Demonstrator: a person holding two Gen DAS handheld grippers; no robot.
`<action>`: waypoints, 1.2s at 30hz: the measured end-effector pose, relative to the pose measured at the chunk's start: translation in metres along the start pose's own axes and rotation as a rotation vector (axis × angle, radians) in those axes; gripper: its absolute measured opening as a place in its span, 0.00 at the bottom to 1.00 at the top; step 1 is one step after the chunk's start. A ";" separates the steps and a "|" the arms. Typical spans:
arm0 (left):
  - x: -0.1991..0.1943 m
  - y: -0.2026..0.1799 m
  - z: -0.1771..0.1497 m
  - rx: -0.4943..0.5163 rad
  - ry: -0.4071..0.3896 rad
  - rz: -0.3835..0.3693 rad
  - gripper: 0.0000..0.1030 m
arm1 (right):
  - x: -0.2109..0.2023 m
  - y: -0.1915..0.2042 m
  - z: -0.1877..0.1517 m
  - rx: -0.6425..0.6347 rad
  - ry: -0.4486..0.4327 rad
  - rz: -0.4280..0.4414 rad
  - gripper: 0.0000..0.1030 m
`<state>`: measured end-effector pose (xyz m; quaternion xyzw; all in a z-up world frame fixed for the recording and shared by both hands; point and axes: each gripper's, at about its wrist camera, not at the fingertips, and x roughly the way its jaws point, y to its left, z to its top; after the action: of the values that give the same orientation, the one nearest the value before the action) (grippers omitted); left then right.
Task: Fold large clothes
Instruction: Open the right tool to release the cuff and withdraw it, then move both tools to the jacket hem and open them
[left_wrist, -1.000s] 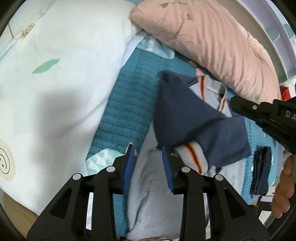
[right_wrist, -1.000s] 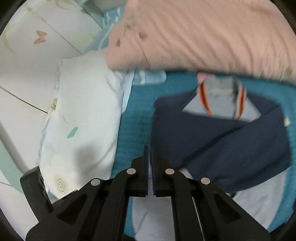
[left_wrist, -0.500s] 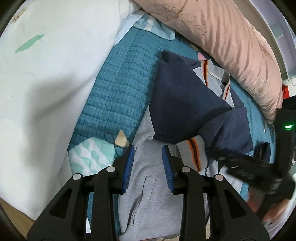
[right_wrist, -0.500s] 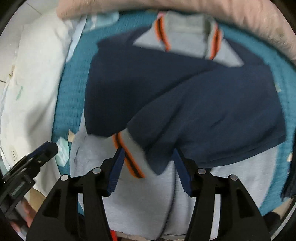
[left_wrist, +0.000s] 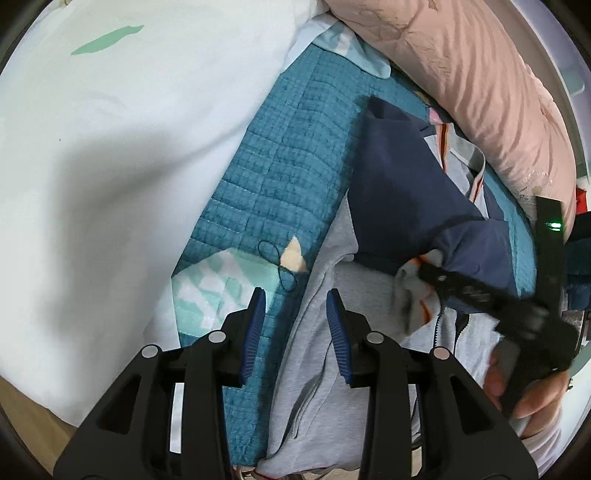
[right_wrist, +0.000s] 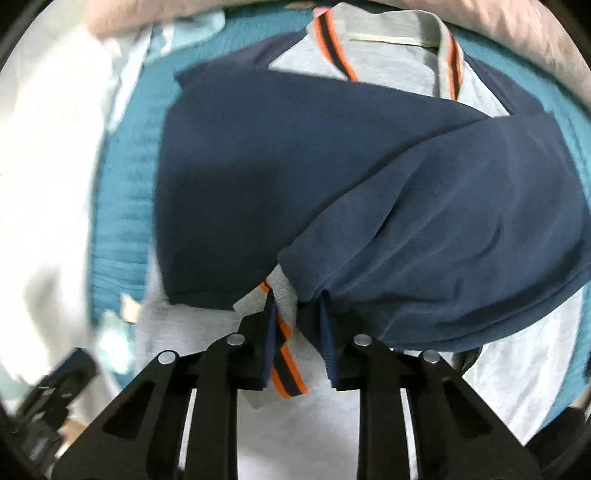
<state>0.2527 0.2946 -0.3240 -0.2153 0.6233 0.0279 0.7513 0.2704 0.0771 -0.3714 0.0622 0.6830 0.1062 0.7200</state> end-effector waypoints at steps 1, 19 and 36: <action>-0.001 -0.002 0.000 0.004 -0.004 -0.005 0.34 | -0.010 -0.002 0.002 0.009 -0.016 0.026 0.19; -0.001 -0.010 0.004 0.022 -0.002 -0.005 0.36 | -0.015 0.048 0.078 0.127 -0.029 0.140 0.51; 0.013 -0.095 0.031 0.108 -0.007 -0.115 0.36 | -0.076 -0.045 0.059 -0.004 -0.079 0.139 0.10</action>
<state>0.3140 0.2166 -0.3049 -0.2100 0.6078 -0.0483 0.7643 0.3289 0.0183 -0.3043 0.1122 0.6477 0.1547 0.7376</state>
